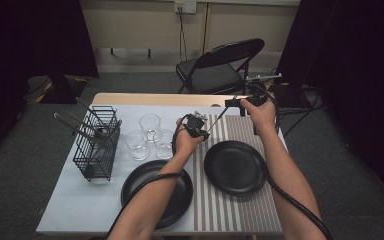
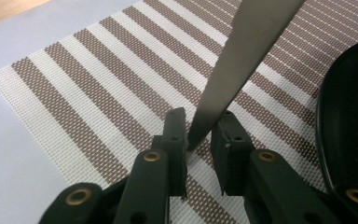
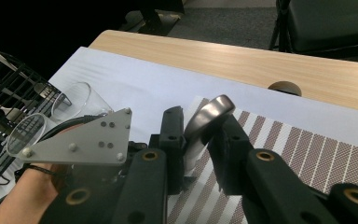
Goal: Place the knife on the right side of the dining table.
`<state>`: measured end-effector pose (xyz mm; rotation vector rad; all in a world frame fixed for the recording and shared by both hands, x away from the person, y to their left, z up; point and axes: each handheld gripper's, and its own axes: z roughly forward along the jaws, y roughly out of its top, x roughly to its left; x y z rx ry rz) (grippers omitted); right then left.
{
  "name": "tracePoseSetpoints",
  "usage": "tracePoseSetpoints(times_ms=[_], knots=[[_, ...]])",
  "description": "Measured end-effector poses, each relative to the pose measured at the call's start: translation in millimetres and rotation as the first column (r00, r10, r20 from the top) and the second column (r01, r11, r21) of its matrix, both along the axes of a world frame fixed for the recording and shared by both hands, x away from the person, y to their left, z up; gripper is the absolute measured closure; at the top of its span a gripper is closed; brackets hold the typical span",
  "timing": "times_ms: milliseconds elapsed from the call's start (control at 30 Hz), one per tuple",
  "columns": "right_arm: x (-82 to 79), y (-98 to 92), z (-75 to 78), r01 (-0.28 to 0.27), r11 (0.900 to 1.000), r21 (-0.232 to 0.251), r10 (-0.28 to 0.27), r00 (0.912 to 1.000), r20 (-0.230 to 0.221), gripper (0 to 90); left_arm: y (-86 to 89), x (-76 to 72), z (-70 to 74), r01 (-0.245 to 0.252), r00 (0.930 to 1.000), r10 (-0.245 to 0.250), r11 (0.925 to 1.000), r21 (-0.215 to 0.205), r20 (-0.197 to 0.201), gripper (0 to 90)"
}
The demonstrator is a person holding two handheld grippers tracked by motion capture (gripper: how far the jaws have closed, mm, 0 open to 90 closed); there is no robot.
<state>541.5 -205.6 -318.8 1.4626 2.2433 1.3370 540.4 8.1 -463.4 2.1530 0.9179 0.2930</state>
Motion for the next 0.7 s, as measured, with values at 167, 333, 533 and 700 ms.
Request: tracePoseSetpoints(times_ms=[167, 333, 533, 700], knots=[[-0.9, -1.0, -0.6, 0.006, 1.0, 0.005, -0.006, 1.0, -0.004, 75.8, -1.6, 0.9, 0.4, 0.006, 1.0, -0.006, 0.9999, 0.009, 0.003, 77.8], [-0.4, -1.7, -1.0, 0.013, 1.0, 0.017, -0.013, 0.9998, -0.013, 75.8, -3.6, -0.1, 2.4, 0.005, 0.9999, -0.005, 0.9993, 0.038, 0.011, 78.9], [0.0, -0.3, -0.8, 0.005, 1.0, 0.025, -0.004, 0.9997, -0.023, 75.6, -0.7, -2.4, 5.6, 0.007, 1.0, -0.007, 0.9982, 0.059, -0.002, 79.3], [-0.2, 0.9, -2.3, 0.0, 0.999, 0.032, 0.0, 0.9997, -0.023, 75.4, 0.7, -4.1, 6.0, 0.014, 0.9999, -0.014, 0.9974, 0.071, 0.002, 79.7]])
